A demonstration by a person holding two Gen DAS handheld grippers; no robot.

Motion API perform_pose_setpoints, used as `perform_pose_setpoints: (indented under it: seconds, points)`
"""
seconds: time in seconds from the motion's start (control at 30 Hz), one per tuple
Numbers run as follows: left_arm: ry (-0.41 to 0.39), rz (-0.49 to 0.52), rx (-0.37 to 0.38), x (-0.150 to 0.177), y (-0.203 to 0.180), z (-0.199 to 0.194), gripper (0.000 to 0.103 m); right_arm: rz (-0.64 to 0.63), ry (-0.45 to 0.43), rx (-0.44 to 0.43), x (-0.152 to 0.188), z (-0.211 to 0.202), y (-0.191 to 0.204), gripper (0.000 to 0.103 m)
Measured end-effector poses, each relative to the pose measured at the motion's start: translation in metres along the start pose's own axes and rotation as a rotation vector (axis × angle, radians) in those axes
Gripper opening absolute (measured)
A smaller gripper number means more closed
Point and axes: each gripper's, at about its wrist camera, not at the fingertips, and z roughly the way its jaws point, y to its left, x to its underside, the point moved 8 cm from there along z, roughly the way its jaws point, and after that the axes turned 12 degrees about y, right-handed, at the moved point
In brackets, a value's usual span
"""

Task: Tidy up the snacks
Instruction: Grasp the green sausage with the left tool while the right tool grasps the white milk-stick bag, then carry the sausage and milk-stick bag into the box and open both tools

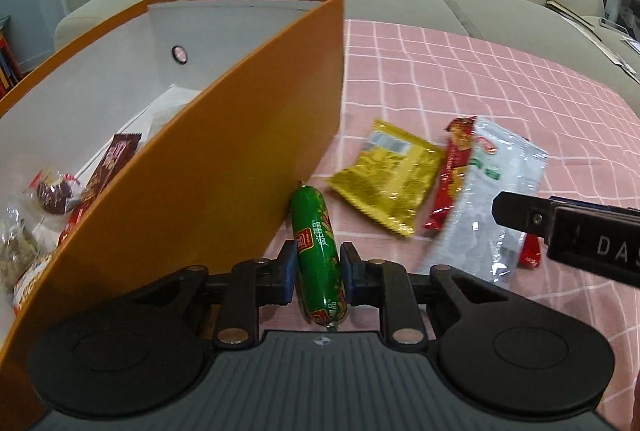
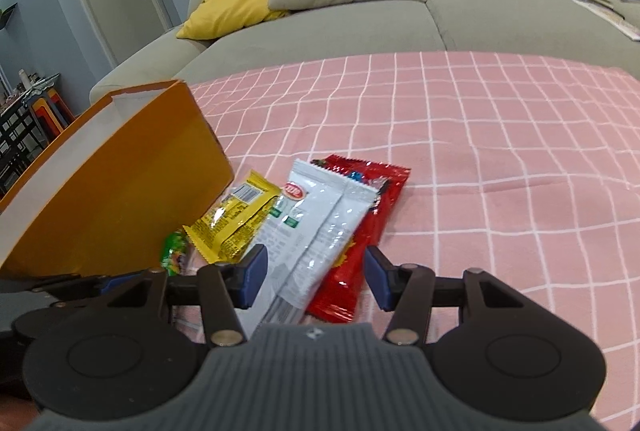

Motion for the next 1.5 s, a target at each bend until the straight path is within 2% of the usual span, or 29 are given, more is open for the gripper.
perform_pose_setpoints:
  seconds: [0.07,0.13,0.3,0.47,0.63,0.73,0.83,0.93,1.2,1.5]
  points:
    - [0.008,0.019,0.016,0.001,0.006,0.000,0.025,0.009,0.007,-0.001,-0.001,0.004,0.005,0.054]
    - [0.018,0.036,0.031,0.001,0.011,0.001,0.025,0.009,0.010,0.033,-0.003,0.007,0.011,0.062]
    - [0.032,0.065,0.041,0.000,0.013,0.004,0.029,-0.004,0.009,0.101,-0.004,0.018,0.026,0.071]
    - [0.062,0.070,0.032,-0.001,0.010,0.014,0.032,-0.079,0.018,0.210,-0.006,0.031,0.038,0.074]
    - [0.028,0.081,0.013,-0.003,0.005,0.017,0.036,-0.127,0.028,0.276,-0.008,0.039,0.039,0.071]
    - [0.017,0.085,0.023,-0.003,0.005,0.017,0.035,-0.146,0.031,0.281,-0.008,0.037,0.038,0.063]
    - [0.018,0.081,0.045,-0.003,0.006,0.017,0.025,-0.159,0.034,0.279,-0.004,0.034,0.035,0.059]
    - [0.021,0.081,0.048,-0.004,0.006,0.015,0.025,-0.167,0.042,0.278,0.001,0.029,0.035,0.054]
    - [0.027,0.058,0.103,0.008,0.004,-0.002,0.024,-0.151,0.056,0.232,0.018,0.001,0.037,0.053]
    - [-0.041,0.027,0.184,0.004,0.002,-0.061,0.024,-0.140,0.036,0.180,0.035,-0.047,0.047,0.052]
